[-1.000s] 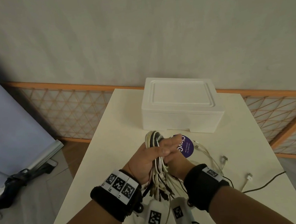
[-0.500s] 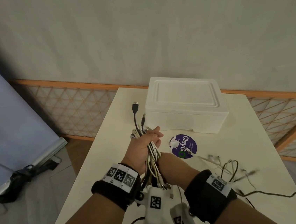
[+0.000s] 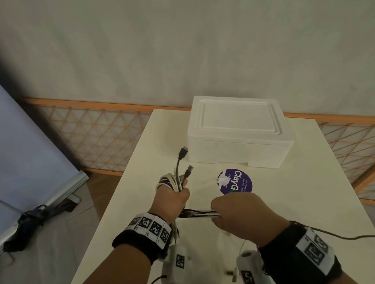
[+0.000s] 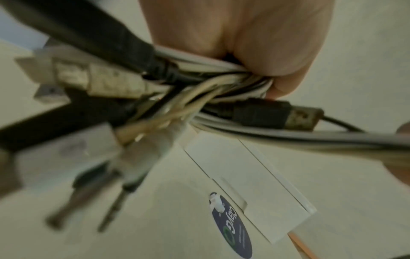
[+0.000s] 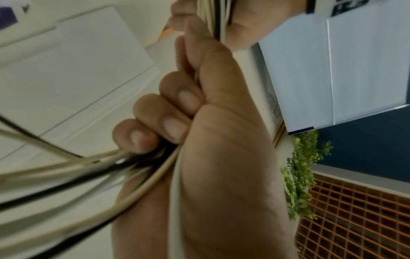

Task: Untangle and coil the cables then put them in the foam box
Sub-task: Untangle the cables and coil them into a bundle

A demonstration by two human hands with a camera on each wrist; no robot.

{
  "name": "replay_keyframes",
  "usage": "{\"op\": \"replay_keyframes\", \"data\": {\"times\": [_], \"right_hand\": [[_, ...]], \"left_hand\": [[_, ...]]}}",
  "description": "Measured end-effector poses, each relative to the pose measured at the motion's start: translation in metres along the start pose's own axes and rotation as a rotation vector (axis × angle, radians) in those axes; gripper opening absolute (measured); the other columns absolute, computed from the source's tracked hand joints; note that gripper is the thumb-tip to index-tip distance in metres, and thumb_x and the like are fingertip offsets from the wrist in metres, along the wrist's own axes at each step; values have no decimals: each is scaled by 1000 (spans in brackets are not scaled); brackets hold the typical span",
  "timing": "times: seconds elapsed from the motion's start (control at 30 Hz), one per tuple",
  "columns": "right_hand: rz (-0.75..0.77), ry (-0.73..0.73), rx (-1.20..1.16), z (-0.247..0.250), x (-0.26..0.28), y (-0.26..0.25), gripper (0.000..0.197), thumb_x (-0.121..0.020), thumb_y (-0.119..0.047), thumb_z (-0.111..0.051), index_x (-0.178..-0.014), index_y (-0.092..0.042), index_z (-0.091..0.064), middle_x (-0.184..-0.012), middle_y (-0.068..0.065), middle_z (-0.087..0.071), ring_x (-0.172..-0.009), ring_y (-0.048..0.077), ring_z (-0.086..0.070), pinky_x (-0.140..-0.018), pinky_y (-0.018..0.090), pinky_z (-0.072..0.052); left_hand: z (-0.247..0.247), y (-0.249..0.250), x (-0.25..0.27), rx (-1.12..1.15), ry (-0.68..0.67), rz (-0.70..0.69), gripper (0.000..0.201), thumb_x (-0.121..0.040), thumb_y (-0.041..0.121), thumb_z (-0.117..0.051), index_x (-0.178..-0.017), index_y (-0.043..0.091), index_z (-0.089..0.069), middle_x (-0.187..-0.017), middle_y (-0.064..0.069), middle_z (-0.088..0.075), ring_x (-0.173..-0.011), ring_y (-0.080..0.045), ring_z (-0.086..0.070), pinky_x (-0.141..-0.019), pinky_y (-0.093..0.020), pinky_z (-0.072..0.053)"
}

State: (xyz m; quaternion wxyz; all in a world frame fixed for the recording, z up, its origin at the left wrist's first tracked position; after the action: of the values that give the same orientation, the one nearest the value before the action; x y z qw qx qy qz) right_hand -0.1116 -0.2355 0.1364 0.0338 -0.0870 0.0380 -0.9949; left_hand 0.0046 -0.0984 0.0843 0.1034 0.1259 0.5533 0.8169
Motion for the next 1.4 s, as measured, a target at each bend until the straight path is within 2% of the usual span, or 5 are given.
{"op": "replay_keyframes", "data": {"times": [0.2, 0.43, 0.67, 1.0, 1.4], "right_hand": [[16, 65, 43, 29, 10, 4, 12, -88, -29, -45, -90, -24, -55, -87, -4, -61, -82, 19, -60, -60, 27, -38], [-32, 185, -79, 45, 5, 31, 36, -81, -66, -49, -89, -34, -62, -80, -13, -60, -76, 4, -53, -67, 27, -45], [-82, 253, -439, 59, 0, 37, 10, -79, -38, -63, -78, -36, -72, -76, -15, -63, -78, 1, -57, -70, 23, -46], [-108, 206, -897, 26, -26, 55, 23, -76, 0, -69, -86, -21, -74, -79, -19, -68, -77, -14, -60, -72, 1, -42], [-441, -102, 12, -100, 38, 112, 14, -85, -19, -44, -86, -31, -51, -87, -9, -59, -92, 19, -56, -71, 31, -40]], "left_hand": [[-3, -19, -5, -465, -166, -136, 24, -81, 32, -66, -84, 13, -51, -81, -4, -49, -79, -24, -56, -81, -36, -47], [-9, -17, 24, 46, -417, 32, 48, -85, 42, -66, -84, 0, -42, -59, -18, -49, -45, -25, -54, -45, -31, -46], [-26, 0, 56, 473, -808, 66, 86, -51, 62, -84, -106, 2, -57, -88, -31, -57, -45, -17, -57, -44, -22, -46], [-34, 30, 69, -138, -729, -144, 22, -69, 15, -60, -61, 19, -40, -61, 2, -49, -52, -11, -47, -55, -30, -43], [52, -50, -7, -1247, -311, -128, 19, -71, 36, -59, -83, 25, -49, -88, 1, -59, -88, -23, -61, -81, -34, -53]]}}
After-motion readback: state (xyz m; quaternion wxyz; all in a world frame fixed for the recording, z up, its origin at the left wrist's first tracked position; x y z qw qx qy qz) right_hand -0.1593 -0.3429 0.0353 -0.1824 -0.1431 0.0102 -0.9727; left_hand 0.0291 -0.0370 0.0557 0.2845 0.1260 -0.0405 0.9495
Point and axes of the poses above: each hand's wrist, its own x-axis away from the middle knuckle, its own z-axis out of the back of the hand, y = z × x, the point moved 2 cm from there along -x, towards the middle knuckle
